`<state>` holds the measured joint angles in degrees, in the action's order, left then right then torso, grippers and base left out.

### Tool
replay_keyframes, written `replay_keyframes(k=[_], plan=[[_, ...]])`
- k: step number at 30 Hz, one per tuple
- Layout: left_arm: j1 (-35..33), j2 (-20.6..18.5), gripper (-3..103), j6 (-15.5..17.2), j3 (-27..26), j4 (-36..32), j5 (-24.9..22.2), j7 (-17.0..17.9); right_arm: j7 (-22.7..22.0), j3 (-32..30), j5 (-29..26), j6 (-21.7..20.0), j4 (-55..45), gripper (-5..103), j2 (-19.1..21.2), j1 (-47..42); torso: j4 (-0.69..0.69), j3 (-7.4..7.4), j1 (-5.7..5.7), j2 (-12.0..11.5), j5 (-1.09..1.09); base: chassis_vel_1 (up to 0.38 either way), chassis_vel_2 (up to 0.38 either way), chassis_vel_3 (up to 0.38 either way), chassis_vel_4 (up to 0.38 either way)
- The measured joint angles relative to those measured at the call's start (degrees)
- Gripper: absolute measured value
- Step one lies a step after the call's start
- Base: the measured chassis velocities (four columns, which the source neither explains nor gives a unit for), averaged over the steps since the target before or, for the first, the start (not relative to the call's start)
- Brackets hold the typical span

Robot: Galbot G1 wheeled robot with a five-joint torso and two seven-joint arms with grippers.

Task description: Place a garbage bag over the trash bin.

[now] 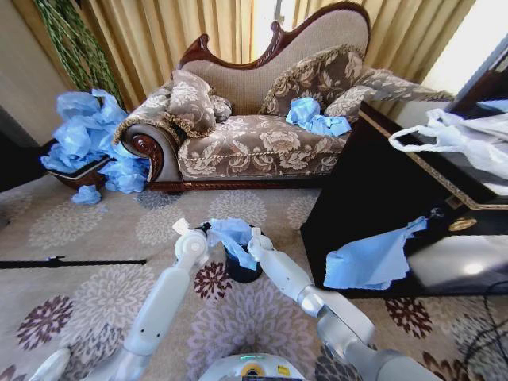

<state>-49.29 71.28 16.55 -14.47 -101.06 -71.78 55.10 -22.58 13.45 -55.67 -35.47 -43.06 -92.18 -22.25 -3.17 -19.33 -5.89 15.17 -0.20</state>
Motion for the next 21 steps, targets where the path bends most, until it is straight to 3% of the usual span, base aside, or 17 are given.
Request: replay_keyframes(k=[9,15,17,19,21], plan=[[-2.4,-0.6,0,0.0,-1.4,-1.9,0.9,-0.4,-3.1,0.3,-1.1,-0.2,-5.7,0,0.0,-1.1,0.01,0.0,0.0,0.0,0.0,0.0,0.0,0.0,0.0],[-3.4,-1.1,0,0.0,-1.8,-4.2,1.0,-0.2,-6.8,2.4,-3.8,-1.8,-13.4,15,0.6,-1.8,0.06,0.0,0.01,0.0,0.01,0.0,0.0,0.0,0.0],[-3.8,-1.4,0,0.0,-2.1,-5.2,1.0,0.0,-9.2,3.1,-4.2,-2.0,-16.9,31,2.3,-2.1,-0.02,0.0,0.0,0.0,-0.01,0.0,0.0,0.0,0.0],[-3.9,-1.5,0,0.0,-2.2,-5.5,1.0,0.1,-9.5,3.2,-4.5,-2.3,-17.5,31,2.7,-2.1,-0.02,0.01,0.0,0.0,0.0,0.0,0.0,0.0,0.0],[-3.9,-1.7,0,-0.1,-2.3,-5.9,0.8,0.3,-9.7,3.9,-4.5,-3.4,-18.5,42,3.5,-2.1,0.01,0.0,0.0,0.0,0.0,0.0,0.0,0.0,0.0]])
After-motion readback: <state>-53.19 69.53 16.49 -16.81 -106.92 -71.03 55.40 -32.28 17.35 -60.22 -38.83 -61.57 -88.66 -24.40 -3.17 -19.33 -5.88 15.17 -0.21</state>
